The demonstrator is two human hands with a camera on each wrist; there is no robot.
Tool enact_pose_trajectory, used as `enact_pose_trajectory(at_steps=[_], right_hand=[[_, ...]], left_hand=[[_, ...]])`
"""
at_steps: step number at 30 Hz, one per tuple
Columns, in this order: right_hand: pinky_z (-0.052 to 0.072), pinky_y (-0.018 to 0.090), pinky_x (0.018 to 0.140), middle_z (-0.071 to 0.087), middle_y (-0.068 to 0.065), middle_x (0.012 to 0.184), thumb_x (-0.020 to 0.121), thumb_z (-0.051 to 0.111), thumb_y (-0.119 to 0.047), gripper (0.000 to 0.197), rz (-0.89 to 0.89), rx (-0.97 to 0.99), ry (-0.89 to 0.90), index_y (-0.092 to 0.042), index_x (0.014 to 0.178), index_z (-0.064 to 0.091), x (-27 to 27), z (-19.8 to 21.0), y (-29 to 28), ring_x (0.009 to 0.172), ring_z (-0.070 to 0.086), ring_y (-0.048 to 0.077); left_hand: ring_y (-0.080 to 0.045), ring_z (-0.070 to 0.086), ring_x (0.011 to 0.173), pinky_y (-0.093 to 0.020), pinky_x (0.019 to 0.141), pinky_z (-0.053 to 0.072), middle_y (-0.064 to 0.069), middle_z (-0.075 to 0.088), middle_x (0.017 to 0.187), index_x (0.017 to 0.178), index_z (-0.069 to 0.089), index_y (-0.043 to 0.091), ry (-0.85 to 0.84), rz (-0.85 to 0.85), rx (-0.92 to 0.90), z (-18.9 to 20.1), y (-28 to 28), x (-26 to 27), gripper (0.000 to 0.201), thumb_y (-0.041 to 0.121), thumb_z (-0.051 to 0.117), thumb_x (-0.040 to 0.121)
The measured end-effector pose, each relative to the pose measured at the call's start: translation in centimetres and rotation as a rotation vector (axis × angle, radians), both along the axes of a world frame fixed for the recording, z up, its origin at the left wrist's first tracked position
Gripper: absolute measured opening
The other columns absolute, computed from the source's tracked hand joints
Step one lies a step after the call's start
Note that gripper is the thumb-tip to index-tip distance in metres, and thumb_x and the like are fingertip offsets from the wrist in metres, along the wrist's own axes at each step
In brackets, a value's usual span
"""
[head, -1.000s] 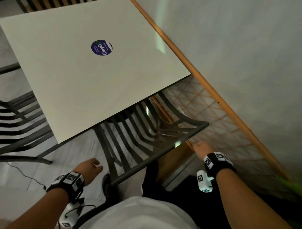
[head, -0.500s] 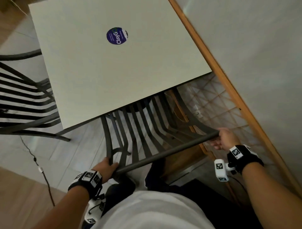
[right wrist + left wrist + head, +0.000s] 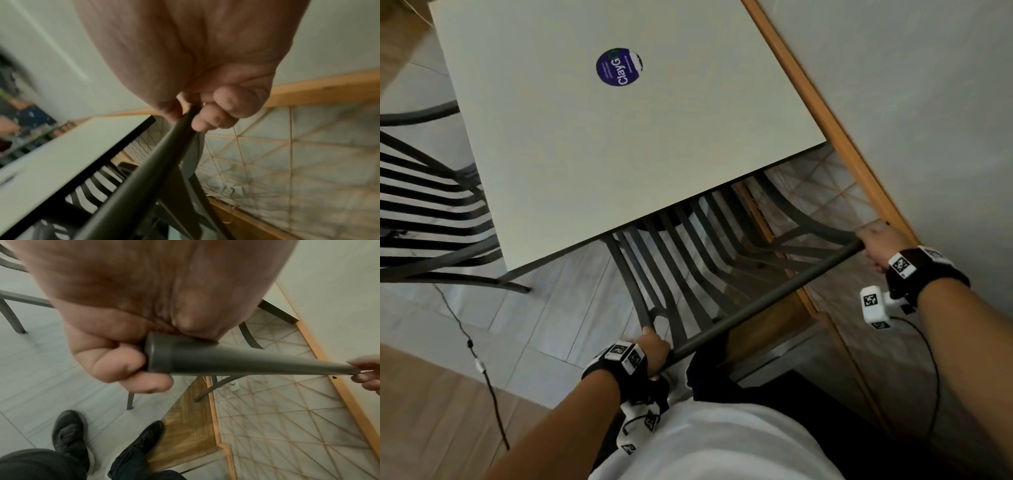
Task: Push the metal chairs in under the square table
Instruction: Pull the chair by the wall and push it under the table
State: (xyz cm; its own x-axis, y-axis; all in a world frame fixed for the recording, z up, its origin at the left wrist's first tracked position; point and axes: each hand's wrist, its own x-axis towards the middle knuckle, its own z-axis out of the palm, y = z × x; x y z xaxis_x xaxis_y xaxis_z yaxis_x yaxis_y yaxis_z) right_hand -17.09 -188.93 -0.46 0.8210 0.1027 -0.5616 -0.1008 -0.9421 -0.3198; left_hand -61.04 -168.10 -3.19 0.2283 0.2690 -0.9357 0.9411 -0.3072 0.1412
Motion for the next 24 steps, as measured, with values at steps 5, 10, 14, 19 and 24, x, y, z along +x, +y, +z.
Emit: enact_pose_trajectory(at_steps=[5,10,14,19,24], right_hand=[[0.048,0.036,0.061,0.068,0.022,0.079,0.091,0.045,-0.034,0.035,0.196,-0.134,0.069,-0.007,0.083,0.066,-1.2,1.5,2.2,0.072,0.067,0.038],[0.036,0.023,0.047,0.064,0.011,0.069,0.097,0.045,-0.03,0.031,0.117,-0.045,0.13,-0.004,0.093,0.062,-2.8,0.7,2.0,0.048,0.054,0.018],[0.037,0.025,0.046,0.065,0.012,0.068,0.094,0.046,-0.035,0.035,0.083,-0.047,0.155,-0.005,0.098,0.063,-2.7,-0.1,1.9,0.05,0.051,0.023],[0.038,0.027,0.049,0.066,0.016,0.07,0.094,0.044,-0.033,0.039,0.069,-0.031,0.125,0.0,0.096,0.064,-3.1,0.2,2.3,0.051,0.053,0.026],[0.045,0.035,0.06,0.069,0.023,0.076,0.09,0.036,-0.049,0.054,-0.011,0.061,-0.003,-0.004,0.084,0.065,-4.7,0.5,1.5,0.062,0.062,0.035]], left_hand=[[-0.038,0.061,0.111,-0.035,0.093,0.053,-0.022,0.043,0.136,0.124,0.062,0.008,0.08,-0.321,0.016,-0.7,1.3,-0.3,0.034,0.021,0.063,0.092],[-0.034,0.065,0.102,-0.031,0.075,0.055,-0.022,0.055,0.123,0.123,0.062,0.006,0.117,-0.448,0.006,-0.3,3.5,-1.2,0.032,0.019,0.06,0.094],[-0.035,0.064,0.108,-0.032,0.083,0.054,-0.023,0.054,0.124,0.128,0.058,0.006,0.088,-0.317,0.042,-0.6,3.3,-1.7,0.039,0.017,0.065,0.091],[-0.025,0.06,0.061,-0.03,0.049,0.048,-0.017,0.061,0.088,0.133,0.045,-0.003,0.013,0.04,0.113,-1.6,2.6,-2.0,0.04,0.018,0.046,0.099],[-0.033,0.069,0.084,-0.032,0.067,0.053,-0.017,0.07,0.1,0.113,0.054,0.01,-0.04,0.107,0.105,-0.2,3.6,-2.7,0.029,0.026,0.042,0.093]])
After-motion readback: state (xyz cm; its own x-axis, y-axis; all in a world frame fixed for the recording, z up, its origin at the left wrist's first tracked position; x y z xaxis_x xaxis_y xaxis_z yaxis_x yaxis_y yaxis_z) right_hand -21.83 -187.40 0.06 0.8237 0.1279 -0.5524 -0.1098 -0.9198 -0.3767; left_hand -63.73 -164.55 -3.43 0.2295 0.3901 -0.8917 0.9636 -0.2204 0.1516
